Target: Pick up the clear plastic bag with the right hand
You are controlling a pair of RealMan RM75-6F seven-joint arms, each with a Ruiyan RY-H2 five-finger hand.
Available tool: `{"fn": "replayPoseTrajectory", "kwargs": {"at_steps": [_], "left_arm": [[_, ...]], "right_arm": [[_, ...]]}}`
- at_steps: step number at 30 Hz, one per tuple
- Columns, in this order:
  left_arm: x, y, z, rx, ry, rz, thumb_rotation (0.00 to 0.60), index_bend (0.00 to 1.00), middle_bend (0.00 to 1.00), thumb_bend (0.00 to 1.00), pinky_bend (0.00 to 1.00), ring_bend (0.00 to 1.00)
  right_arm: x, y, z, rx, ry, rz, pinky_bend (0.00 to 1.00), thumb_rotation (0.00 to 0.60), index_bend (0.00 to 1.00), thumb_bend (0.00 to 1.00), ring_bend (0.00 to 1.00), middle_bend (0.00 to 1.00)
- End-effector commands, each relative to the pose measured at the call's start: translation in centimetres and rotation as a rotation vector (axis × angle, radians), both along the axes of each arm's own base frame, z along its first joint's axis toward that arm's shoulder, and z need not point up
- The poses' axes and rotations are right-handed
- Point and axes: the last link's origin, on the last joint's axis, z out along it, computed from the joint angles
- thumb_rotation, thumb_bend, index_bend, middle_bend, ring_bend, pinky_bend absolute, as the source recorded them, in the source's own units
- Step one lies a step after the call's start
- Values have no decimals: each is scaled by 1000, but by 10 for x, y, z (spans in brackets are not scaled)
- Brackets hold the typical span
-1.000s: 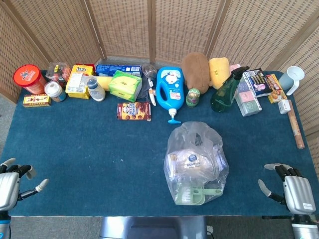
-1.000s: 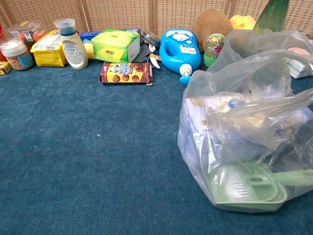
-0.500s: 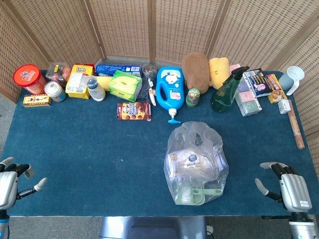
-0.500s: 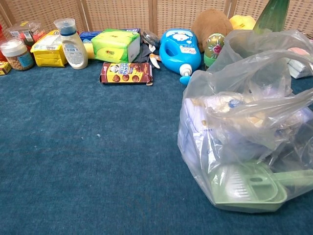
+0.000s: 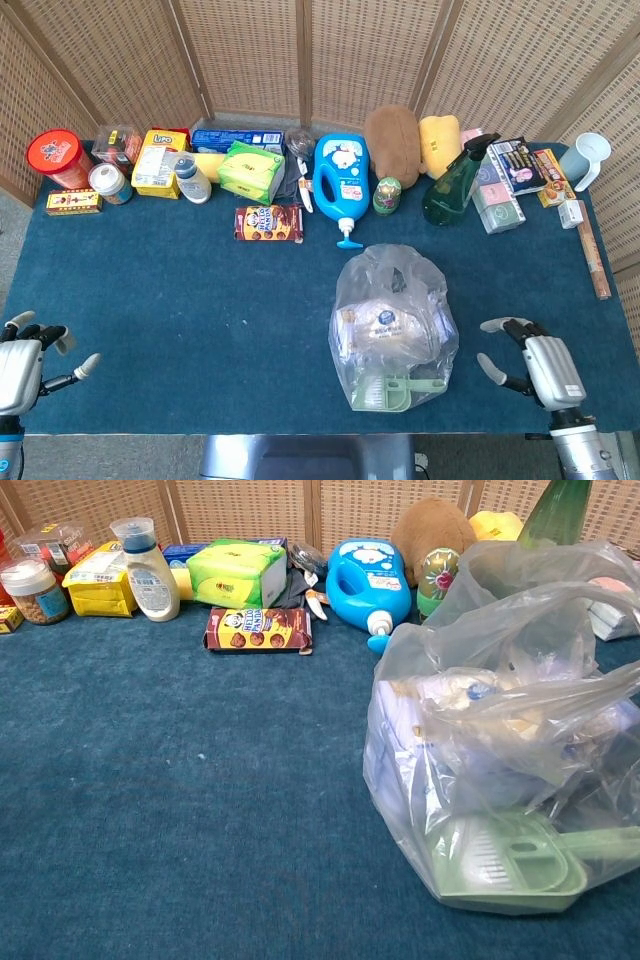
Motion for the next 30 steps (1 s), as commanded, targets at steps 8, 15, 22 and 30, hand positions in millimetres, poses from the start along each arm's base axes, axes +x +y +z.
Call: {"fn": "replayPoseTrajectory", "kwargs": {"at_steps": [8,15,22,30], "left_arm": [[-5,3,-1,-5,-6,5,0,547,583,134,167,435],[-11,2,-1,-5,-15,14,0,548,583,135,167,435],[-18,2,-6,-11,-35,22,0,548,583,134,167,435],[-29,2,-9,-12,-52,35,0,548,583,134,167,435]], "right_arm": [[25,-7,-20,72,-85,44,273,98,346,333,328,380],[44,-9,-32,132,-138,72,275,99,345,327,331,380],[67,-12,-43,198,-236,84,279,98,345,318,335,381],[93,-20,-50,255,-398,48,290,99,345,312,344,386]]}}
